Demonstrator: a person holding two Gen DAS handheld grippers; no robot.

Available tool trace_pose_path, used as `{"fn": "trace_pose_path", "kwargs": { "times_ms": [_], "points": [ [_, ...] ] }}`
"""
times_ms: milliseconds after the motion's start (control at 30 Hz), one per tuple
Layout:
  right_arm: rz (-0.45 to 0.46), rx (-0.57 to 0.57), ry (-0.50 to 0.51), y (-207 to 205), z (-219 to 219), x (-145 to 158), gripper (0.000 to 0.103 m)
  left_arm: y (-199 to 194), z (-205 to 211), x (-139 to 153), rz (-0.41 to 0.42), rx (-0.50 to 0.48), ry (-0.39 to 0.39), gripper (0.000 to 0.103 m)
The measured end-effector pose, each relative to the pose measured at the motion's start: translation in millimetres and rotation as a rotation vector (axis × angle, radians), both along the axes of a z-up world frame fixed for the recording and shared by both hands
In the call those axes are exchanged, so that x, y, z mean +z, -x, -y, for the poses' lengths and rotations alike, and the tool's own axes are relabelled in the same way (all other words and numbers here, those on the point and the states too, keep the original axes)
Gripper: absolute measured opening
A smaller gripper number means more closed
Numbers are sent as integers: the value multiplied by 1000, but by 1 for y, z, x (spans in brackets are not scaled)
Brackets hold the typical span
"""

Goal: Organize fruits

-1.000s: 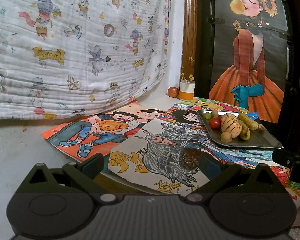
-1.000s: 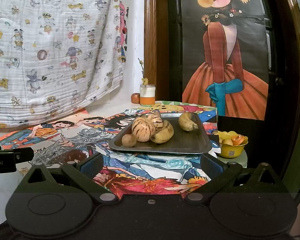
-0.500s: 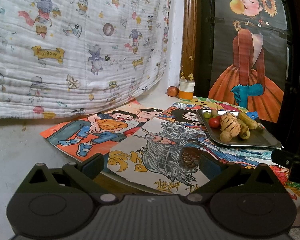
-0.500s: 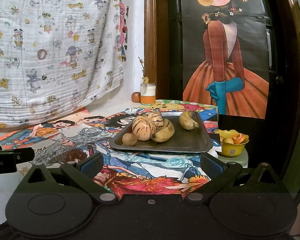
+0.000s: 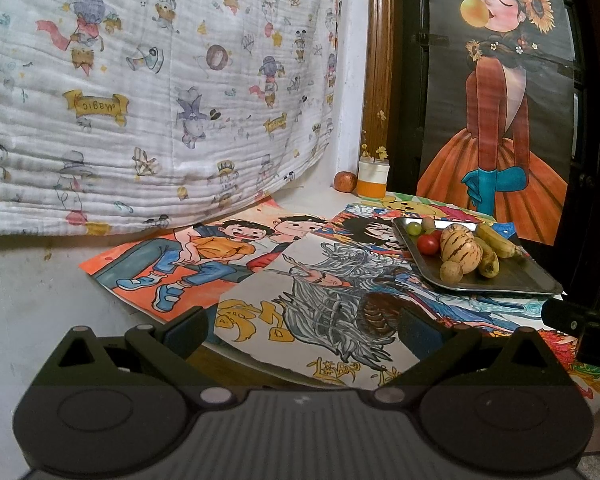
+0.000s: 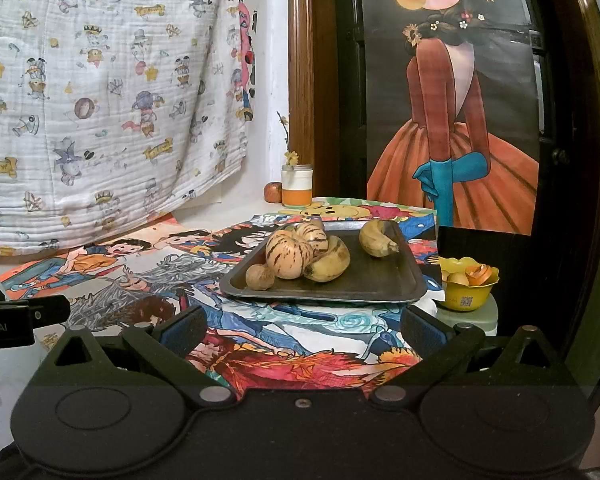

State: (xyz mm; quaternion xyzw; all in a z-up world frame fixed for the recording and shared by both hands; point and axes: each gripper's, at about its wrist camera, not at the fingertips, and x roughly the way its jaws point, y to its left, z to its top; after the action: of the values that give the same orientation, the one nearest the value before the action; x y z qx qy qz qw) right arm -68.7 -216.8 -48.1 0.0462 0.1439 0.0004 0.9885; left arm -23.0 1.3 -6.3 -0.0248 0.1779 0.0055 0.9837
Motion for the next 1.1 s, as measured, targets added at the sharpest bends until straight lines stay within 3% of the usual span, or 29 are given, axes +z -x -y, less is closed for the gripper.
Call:
{"fn": "trace_pose_path", "kwargs": {
  "times_ms": [1100],
  "points": [
    [-6,0,-3,0,-1,0,103,2,0,-2,-1,-4,5,103]
  ]
}}
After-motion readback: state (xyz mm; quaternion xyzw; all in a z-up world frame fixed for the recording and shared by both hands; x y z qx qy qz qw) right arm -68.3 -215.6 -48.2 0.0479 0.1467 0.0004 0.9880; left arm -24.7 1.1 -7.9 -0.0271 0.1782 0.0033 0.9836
